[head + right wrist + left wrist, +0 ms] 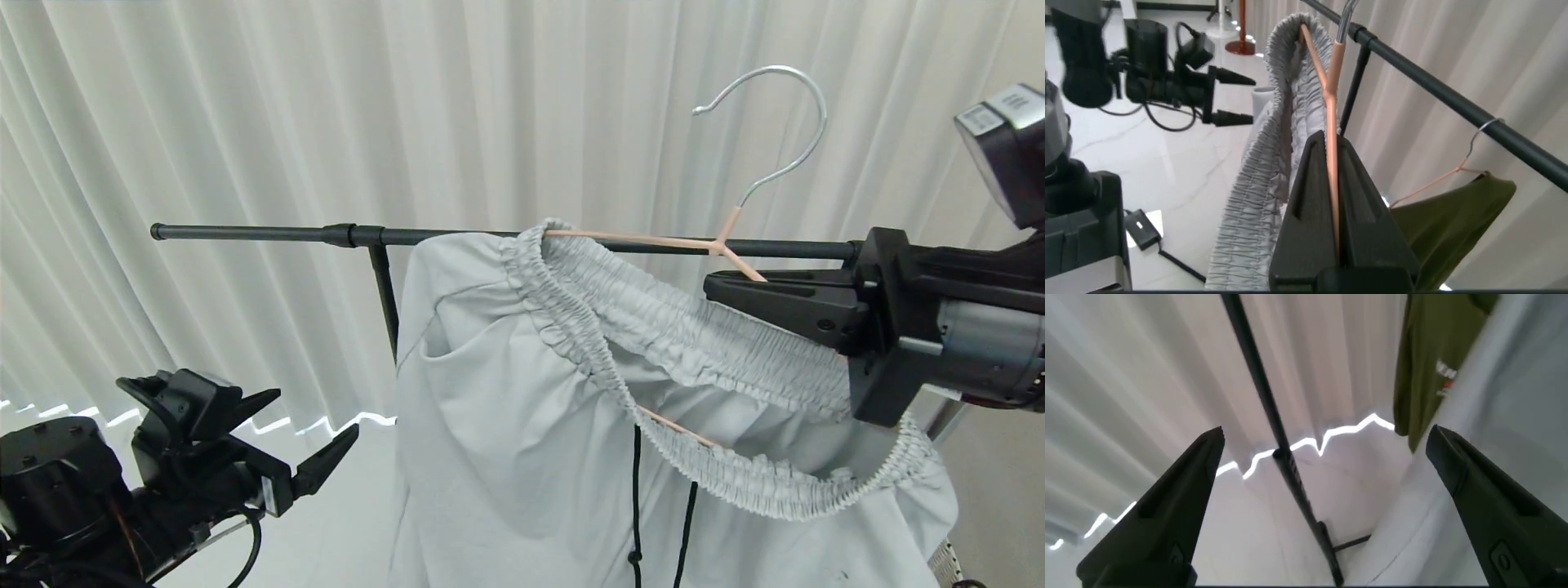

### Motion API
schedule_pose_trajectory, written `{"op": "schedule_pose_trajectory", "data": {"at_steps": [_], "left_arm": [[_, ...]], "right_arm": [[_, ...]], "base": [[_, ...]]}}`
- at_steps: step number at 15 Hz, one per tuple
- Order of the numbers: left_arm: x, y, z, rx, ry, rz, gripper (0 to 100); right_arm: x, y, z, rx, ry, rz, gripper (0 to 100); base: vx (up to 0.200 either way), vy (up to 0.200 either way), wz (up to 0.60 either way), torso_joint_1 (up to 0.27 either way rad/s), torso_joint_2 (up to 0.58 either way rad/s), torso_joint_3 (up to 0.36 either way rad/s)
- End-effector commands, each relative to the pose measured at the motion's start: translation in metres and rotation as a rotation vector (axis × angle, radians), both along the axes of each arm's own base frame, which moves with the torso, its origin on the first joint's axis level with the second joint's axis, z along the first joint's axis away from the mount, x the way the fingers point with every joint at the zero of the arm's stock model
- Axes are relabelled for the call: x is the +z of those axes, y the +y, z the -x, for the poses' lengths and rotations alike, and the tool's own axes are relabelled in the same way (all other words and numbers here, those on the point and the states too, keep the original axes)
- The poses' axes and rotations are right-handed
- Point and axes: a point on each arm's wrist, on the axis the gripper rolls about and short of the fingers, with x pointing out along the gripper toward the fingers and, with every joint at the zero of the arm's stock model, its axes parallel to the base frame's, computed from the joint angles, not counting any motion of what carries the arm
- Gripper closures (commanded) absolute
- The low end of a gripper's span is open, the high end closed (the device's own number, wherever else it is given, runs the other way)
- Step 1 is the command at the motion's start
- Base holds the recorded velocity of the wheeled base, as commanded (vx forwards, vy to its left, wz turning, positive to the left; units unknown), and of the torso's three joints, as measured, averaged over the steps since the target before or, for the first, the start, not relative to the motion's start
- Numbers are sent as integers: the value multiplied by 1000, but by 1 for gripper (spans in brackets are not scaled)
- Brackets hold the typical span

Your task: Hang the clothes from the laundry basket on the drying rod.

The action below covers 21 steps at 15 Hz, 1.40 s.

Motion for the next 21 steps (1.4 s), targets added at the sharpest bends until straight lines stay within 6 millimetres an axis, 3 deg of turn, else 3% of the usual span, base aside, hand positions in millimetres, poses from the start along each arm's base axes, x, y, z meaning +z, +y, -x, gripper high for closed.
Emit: {"op": "schedule_pose_trajectory", "data": {"at_steps": [1, 4, 6, 12, 16, 21], "left_arm": [[17, -8, 12, -49, -66, 54, 0], [39, -16, 25, -88, -133, 185, 0], [41, -16, 24, -84, -146, 185, 0], [36, -15, 24, -79, -116, 186, 0], [31, -16, 23, -76, -88, 185, 0], [32, -15, 25, -69, -88, 198, 0]], "right_arm": [[-15, 10, -15, -14, 49, 42, 100], [-33, 16, -31, -56, 114, 98, 100], [-42, 11, -36, -136, 171, 154, 100], [-57, -6, -45, -305, 220, 205, 100], [-68, -19, -41, -356, 259, 240, 100], [-66, -27, -36, -374, 255, 230, 100]], "base": [[0, 0, 0, 0, 0, 0], [0, 0, 0, 0, 0, 0], [0, 0, 0, 0, 0, 0], [0, 0, 0, 0, 0, 0], [0, 0, 0, 0, 0, 0], [0, 0, 0, 0, 0, 0]]}}
